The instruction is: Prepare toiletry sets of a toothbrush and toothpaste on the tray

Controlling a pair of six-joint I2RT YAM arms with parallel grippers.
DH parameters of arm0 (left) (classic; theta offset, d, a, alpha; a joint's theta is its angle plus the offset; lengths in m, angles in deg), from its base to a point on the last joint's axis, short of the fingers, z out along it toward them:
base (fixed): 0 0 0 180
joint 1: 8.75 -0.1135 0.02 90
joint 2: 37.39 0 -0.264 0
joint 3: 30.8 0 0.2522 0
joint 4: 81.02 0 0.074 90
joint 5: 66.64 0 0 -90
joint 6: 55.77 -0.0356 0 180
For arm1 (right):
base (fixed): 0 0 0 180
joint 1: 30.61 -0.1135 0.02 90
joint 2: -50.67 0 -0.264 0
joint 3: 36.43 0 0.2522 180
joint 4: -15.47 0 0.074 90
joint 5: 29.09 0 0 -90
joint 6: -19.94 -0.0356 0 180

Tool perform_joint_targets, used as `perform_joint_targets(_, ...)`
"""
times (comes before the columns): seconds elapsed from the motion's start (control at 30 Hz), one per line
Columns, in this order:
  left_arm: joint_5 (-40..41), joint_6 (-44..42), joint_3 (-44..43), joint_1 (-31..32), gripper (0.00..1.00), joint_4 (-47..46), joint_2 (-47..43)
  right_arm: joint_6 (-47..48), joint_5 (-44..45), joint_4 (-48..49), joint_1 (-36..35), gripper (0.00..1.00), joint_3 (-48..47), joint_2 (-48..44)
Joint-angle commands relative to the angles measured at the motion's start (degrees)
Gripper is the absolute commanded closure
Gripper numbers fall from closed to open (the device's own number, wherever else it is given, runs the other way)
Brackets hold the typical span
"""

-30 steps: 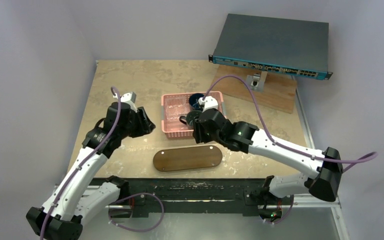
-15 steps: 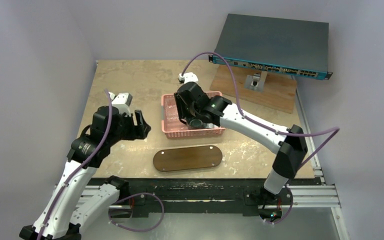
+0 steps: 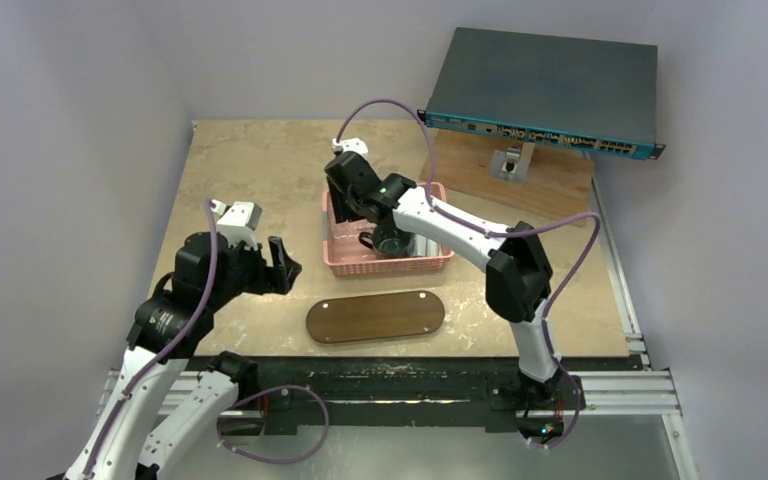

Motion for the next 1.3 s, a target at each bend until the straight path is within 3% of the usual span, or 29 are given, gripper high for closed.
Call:
perform_joint_targets(0.0, 0.7, -0.8, 0.2, 0.1, 0.21, -1.7, -1.2, -2.4, 0.5, -1.3, 0.8, 0.49, -4.4, 2.2)
perform_joint_targets(0.17, 1.3, -0.5, 0.3, 0.1, 0.17, -1.4, -2.1, -4.6, 1.7, -1.1, 1.0, 0.52, -5.1, 4.0)
perform_joint_targets(0.33, 1.9, -0.2, 0.5, 0.1, 0.01, -1.2, -3.2, -6.0, 2.7, -1.3, 1.1, 0.52, -5.7, 5.6)
perform_joint_targets(1.27, 1.8, 0.0, 0.6, 0.1, 0.00, -1.1, -5.2, -8.8, 5.8, -3.0, 1.3, 0.62, -9.0, 12.3)
